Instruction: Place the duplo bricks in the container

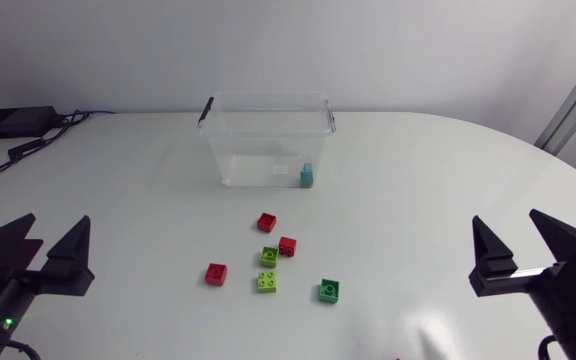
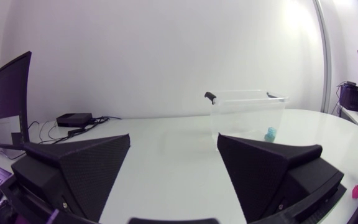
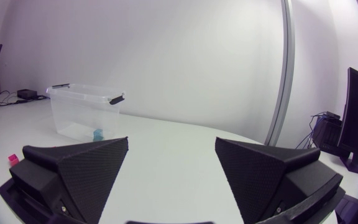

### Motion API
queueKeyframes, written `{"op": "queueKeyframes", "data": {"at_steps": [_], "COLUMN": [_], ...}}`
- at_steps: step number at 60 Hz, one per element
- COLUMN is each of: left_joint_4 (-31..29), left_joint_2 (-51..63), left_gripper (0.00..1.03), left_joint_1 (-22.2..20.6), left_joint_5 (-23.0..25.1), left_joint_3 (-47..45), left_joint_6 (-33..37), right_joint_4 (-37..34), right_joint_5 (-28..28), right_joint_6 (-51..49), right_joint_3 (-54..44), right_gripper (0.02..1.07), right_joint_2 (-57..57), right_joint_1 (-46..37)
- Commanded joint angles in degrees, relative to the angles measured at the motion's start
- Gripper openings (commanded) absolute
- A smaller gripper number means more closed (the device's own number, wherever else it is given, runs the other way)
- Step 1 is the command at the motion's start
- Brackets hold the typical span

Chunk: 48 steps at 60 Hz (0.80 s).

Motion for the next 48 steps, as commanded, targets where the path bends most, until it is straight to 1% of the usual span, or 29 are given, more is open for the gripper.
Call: {"op": "queueKeyframes", "data": {"at_steps": [1,9,18,25,37,39,40,42,45,48], "left_joint_4": [-0.30,-1.44,-4.96,-11.28,-22.71,-24.38,-25.96,-27.10,-27.63,-27.72], "left_joint_2": [3.27,11.09,21.55,31.22,50.55,52.84,55.65,57.93,61.01,63.65], "left_gripper": [0.96,0.96,0.96,0.96,0.96,0.96,0.96,0.96,0.96,0.96], "left_joint_1": [-0.80,-2.47,-3.87,-5.11,-6.34,-6.69,-7.13,-7.48,-8.62,-8.88], "left_joint_5": [0.27,0.27,0.27,0.18,0.10,0.10,0.10,0.18,0.27,0.27], "left_joint_3": [4.83,10.01,17.22,25.22,38.49,39.98,41.48,42.53,43.41,44.20], "left_joint_6": [-2.34,-3.22,-3.75,-2.78,-0.58,0.21,1.79,4.51,10.58,11.37], "right_joint_4": [0.32,-1.09,-2.93,-5.13,-12.42,-14.01,-15.15,-16.64,-19.46,-22.44], "right_joint_5": [-0.14,-0.23,-0.32,-0.50,-0.58,-0.85,-1.02,-1.02,-1.29,-2.96], "right_joint_6": [0.99,1.16,1.95,2.30,2.48,2.74,2.83,2.92,3.18,3.89], "right_joint_3": [4.45,10.16,14.38,17.37,23.61,24.57,25.28,26.07,27.82,29.32], "right_gripper": [1.03,1.03,1.03,1.03,1.03,1.03,1.03,1.03,1.03,1.03], "right_joint_2": [5.08,14.66,20.55,25.38,33.21,34.52,35.49,36.90,39.36,41.38], "right_joint_1": [0.63,1.34,2.74,4.06,7.22,7.49,7.84,8.19,8.28,8.63]}}
